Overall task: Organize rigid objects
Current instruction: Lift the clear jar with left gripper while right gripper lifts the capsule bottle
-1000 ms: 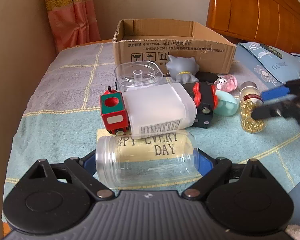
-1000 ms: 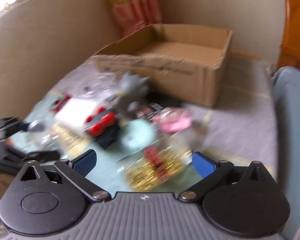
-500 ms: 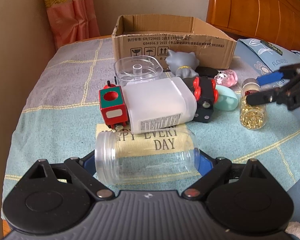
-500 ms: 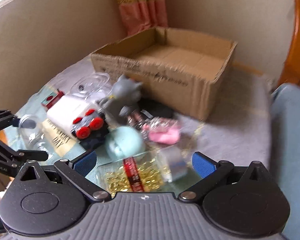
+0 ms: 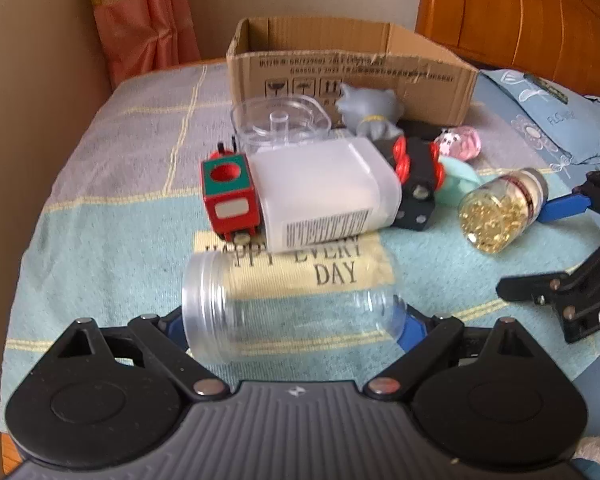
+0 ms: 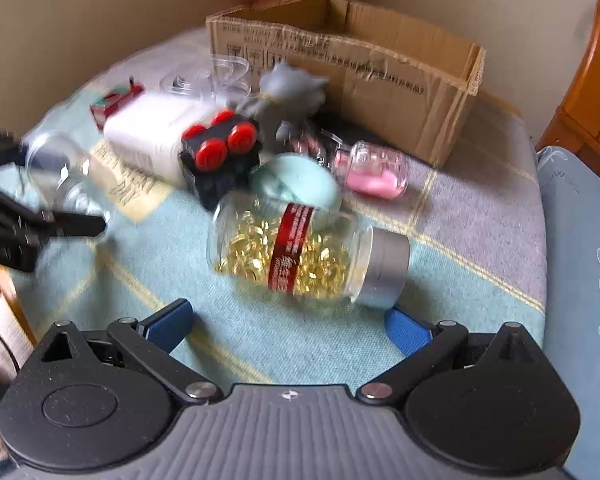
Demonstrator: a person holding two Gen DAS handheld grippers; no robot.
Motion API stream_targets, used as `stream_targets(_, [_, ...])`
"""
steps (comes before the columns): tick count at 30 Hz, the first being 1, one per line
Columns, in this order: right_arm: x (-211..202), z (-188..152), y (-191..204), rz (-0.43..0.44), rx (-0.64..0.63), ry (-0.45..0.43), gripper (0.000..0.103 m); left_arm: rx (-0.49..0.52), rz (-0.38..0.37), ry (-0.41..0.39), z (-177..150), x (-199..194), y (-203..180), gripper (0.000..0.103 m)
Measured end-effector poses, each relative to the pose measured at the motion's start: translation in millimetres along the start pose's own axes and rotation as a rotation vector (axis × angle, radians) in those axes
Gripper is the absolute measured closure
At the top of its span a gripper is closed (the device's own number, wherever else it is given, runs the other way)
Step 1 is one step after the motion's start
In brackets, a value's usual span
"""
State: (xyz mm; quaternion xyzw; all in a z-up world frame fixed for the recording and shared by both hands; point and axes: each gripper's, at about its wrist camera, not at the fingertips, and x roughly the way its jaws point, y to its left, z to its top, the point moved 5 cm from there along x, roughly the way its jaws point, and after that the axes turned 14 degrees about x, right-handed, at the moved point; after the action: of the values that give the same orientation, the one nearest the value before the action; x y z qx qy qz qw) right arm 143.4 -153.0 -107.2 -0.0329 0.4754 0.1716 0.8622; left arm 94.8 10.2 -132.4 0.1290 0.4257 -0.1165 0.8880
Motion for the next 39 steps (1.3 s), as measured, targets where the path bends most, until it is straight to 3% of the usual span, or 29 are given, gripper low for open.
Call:
stream_targets(4, [0.9, 1.6, -6.1, -0.004, 0.048, -0.009, 0.0, 0.002, 0.005, 0.003, -1.2, 3.0, -1.6, 0.001])
stream_targets(20, [7.1, 9.5, -5.8, 0.0, 0.057, -0.099, 0.0, -0.021, 0.028, -0.006, 1.4, 5.2, -1.0, 0.001])
stream_targets(35, [-1.1, 25.8, -0.5, -0.08, 0.171, -0.103, 0.0, -0.028, 0.05, -0.048, 5.1, -4.3, 7.1, 0.003])
stream_targets(39, [-3.1, 26.6, 3.0, -0.095, 0.161, -0.094, 0.006, -0.038, 0.041, -0.054, 4.1, -5.9, 9.3, 0.008])
